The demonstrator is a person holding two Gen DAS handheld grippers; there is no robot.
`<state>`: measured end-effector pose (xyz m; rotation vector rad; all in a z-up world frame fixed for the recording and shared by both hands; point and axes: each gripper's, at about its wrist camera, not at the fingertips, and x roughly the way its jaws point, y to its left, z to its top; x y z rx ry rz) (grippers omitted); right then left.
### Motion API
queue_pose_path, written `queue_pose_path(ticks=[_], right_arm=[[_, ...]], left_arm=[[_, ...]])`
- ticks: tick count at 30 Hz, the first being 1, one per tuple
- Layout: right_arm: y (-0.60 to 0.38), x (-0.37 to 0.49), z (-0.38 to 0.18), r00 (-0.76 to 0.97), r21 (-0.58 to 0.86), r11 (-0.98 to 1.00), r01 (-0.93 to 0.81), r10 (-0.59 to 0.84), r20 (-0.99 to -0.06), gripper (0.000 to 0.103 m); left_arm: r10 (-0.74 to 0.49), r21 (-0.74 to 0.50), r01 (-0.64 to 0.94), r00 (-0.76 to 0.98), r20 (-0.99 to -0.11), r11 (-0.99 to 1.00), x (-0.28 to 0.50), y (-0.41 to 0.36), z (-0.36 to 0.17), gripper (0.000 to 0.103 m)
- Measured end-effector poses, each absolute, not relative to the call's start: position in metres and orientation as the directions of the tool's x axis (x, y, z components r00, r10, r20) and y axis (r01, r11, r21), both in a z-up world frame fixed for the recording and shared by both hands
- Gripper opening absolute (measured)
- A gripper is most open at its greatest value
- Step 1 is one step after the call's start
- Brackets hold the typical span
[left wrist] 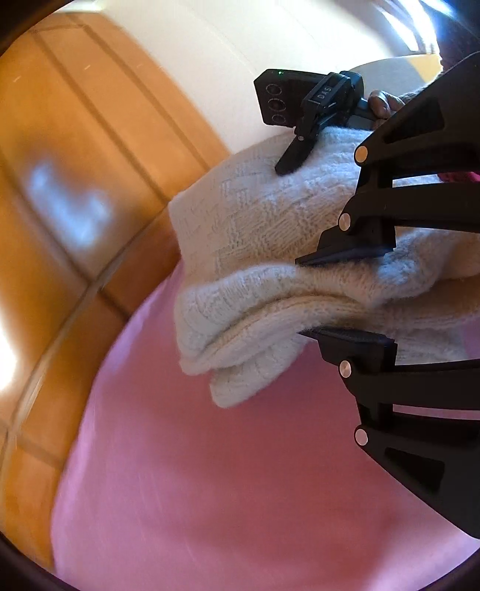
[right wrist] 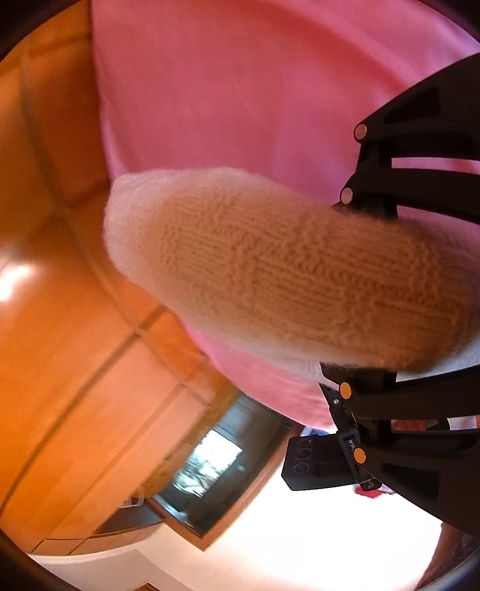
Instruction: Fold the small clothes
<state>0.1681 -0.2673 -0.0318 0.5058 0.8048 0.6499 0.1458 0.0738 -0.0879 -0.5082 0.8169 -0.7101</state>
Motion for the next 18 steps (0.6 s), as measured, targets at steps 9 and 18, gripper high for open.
queue_pose_path(ticks=[9, 18], right_arm=[[-0.432, 0.139, -0.051, 0.723, 0.55, 0.835, -0.016, 0.39, -0.571, 0.055], [-0.472, 0.115, -0.102, 0.716, 0.543, 0.819, 0.187, 0.264, -0.646, 0.09]], left_arm=[[-0.71, -0.445, 0.583, 0.371, -0.598, 0.68, 0.202, -0.124, -0.064, 0.015], [-0.437, -0.169, 0.505, 0.479, -0.761, 0.847, 0.193, -0.178, -0.095, 0.006]])
